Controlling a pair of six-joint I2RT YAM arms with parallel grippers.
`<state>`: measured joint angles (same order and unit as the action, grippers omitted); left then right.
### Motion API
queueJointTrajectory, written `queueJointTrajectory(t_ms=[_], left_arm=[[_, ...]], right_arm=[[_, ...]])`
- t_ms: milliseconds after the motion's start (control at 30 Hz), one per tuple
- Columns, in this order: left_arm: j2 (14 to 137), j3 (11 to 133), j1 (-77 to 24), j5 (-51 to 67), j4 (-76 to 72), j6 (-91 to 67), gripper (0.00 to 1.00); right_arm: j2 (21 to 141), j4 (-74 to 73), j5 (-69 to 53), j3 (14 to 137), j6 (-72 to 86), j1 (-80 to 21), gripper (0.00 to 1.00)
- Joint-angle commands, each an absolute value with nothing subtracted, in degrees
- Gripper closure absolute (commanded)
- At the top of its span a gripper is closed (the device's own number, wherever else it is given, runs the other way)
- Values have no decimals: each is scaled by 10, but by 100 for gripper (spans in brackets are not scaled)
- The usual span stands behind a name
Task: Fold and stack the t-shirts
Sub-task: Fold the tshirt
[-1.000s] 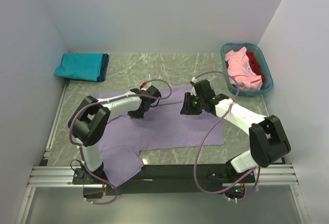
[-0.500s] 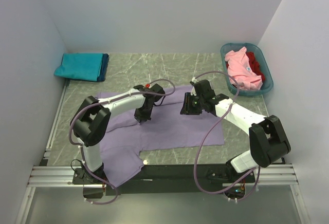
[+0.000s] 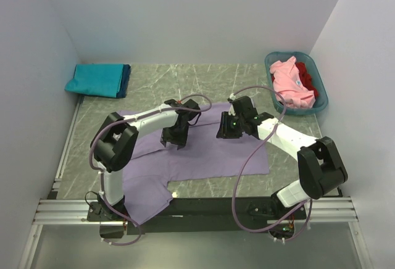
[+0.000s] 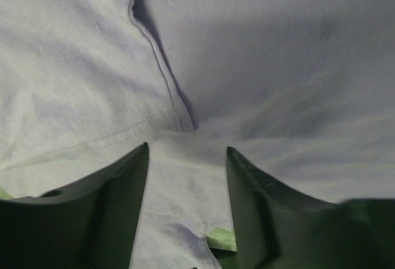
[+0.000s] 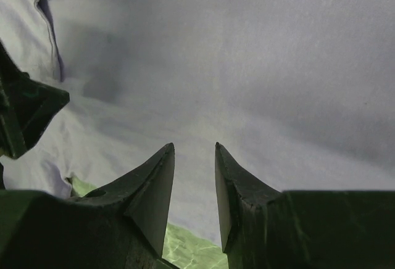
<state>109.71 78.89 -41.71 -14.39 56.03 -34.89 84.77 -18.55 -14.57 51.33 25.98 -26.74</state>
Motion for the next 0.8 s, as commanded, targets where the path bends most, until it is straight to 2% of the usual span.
queueJointTrajectory(t_ms=[0,133,267,433,467,500,567,600,700,767], left_arm=[[1036,806,-412,-128,566,-364,40],[980,813,-356,-127,551,-370,38],[919,781,-268,-120,511,-383,40],[813,643,-173,-87,448,-423,35],[796,620,-164,-82,432,-430,32],[761,576,-145,-80,423,-440,23],[727,517,-130,-81,401,-447,15],[694,499,-117,-82,396,-453,7],[639,435,-92,-76,363,-459,0],[623,397,-77,-71,348,-463,1]], right_arm=[[855,-188,-135,540,251,-265,60],[867,-205,-83,572,248,-257,60],[884,-195,-91,597,266,-215,62],[905,-184,-139,612,275,-210,64],[905,-180,-142,606,277,-210,64],[905,-176,-150,603,277,-210,64],[905,-173,-156,595,279,-210,64],[906,-171,-161,593,278,-210,64],[904,-165,-177,584,278,-210,64],[903,-160,-185,578,279,-210,64]])
